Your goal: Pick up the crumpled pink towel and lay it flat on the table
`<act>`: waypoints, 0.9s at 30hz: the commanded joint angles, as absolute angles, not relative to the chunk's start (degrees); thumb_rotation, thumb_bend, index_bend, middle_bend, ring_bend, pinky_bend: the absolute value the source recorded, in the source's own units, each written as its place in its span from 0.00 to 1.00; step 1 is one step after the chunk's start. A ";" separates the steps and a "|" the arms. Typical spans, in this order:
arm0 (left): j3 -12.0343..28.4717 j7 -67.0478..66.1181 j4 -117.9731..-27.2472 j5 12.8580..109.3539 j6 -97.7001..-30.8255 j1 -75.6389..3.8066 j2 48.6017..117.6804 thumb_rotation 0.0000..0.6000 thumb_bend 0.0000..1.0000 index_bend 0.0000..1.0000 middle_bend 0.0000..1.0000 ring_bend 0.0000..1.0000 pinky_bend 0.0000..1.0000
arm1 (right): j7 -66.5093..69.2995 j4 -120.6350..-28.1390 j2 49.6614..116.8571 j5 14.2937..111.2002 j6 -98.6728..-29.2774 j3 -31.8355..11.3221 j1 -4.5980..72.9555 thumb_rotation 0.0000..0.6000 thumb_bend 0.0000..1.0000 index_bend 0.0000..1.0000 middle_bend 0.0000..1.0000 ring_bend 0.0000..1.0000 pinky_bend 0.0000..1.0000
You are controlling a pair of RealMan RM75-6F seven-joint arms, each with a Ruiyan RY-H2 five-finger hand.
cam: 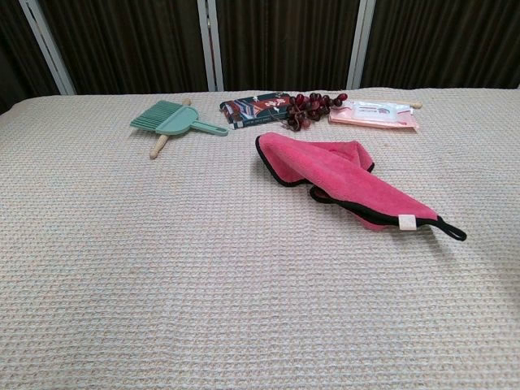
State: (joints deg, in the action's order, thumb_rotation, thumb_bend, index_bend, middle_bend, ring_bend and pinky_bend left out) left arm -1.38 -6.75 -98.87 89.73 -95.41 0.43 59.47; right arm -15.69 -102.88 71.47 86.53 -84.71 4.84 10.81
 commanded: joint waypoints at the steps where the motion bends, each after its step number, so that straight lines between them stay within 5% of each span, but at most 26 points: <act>1: -1.35 -6.25 -98.69 89.91 -95.23 0.49 59.65 1.00 0.01 0.00 0.00 0.00 0.00 | -15.28 -103.05 71.34 86.48 -84.47 4.48 10.64 1.00 0.29 0.00 0.00 0.00 0.00; 13: -0.61 -7.19 -98.36 90.35 -94.60 0.15 60.44 1.00 0.01 0.00 0.00 0.00 0.00 | -14.41 -102.96 74.03 90.66 -85.09 3.48 10.51 1.00 0.26 0.00 0.00 0.00 0.00; 27: 0.27 -8.24 -96.49 90.14 -94.08 -0.06 62.20 1.00 0.02 0.00 0.00 0.00 0.00 | -25.11 -97.49 89.92 85.31 -78.35 -3.82 15.43 1.00 0.26 0.14 0.00 0.00 0.00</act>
State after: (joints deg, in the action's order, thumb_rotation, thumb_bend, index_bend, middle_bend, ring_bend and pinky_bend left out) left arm 0.24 -8.21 -96.52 90.11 -94.05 -0.07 62.16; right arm -23.19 -98.91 87.65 87.14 -79.86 -2.20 14.22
